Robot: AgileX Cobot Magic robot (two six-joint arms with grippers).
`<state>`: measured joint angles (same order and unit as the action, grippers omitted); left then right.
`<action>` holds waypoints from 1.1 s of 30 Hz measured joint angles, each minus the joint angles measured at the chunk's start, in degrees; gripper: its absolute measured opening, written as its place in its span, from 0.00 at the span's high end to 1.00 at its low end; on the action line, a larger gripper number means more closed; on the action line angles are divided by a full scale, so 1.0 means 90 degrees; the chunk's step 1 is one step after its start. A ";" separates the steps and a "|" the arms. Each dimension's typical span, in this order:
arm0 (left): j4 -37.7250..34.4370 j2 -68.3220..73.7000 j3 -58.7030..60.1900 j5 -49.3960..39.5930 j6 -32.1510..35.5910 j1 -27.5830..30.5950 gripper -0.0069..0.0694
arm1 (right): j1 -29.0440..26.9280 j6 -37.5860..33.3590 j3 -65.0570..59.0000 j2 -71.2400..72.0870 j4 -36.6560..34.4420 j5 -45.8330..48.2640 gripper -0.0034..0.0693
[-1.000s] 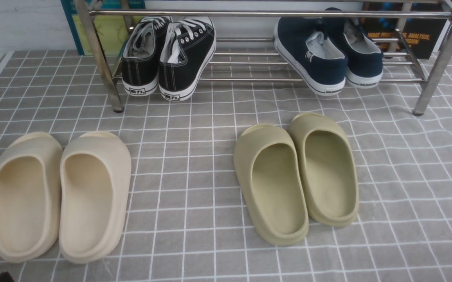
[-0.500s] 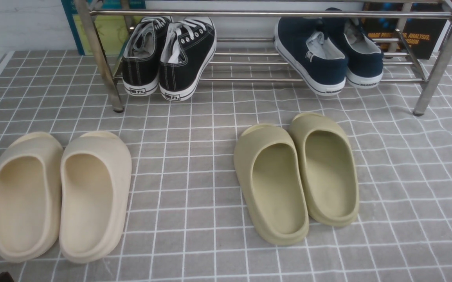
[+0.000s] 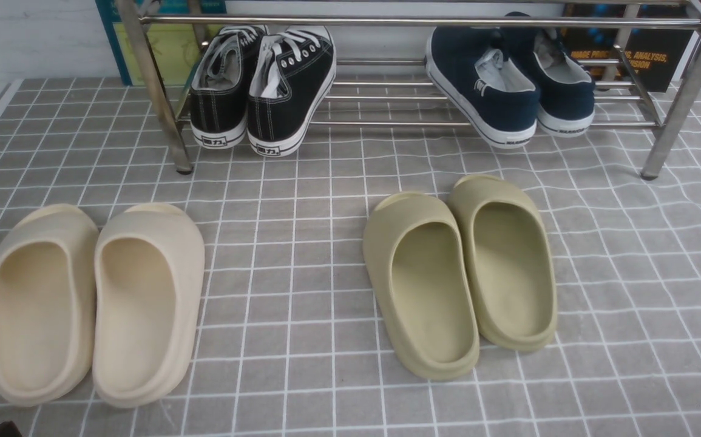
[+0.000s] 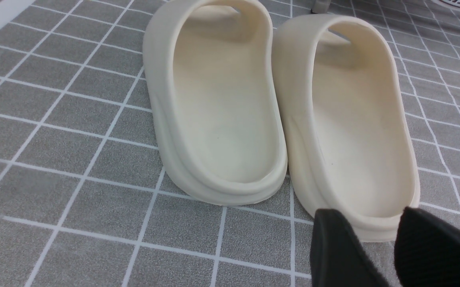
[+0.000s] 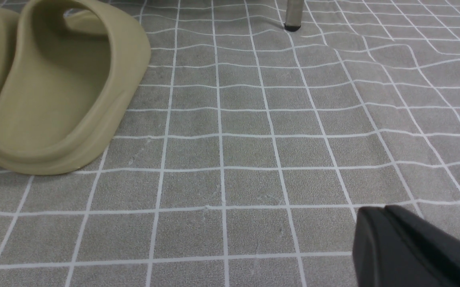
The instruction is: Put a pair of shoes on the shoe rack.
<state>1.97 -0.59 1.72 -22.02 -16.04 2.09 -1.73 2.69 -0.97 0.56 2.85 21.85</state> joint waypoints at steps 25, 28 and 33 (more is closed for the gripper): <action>0.0000 0.0000 0.0000 0.0000 0.0000 0.0000 0.59 | 0.0000 0.0000 0.0000 0.0000 0.0000 0.0000 0.86; 0.0000 0.0000 0.0000 0.0000 0.0000 0.0000 0.59 | 0.0000 0.0000 0.0000 0.0000 0.0000 0.0000 0.85; 0.0000 0.0000 0.0000 0.0000 0.0000 0.0000 0.59 | 0.0000 0.0000 0.0000 0.0000 0.0000 0.0000 0.84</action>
<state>1.97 -0.59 1.72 -22.02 -16.04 2.09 -1.73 2.69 -0.97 0.56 2.85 21.85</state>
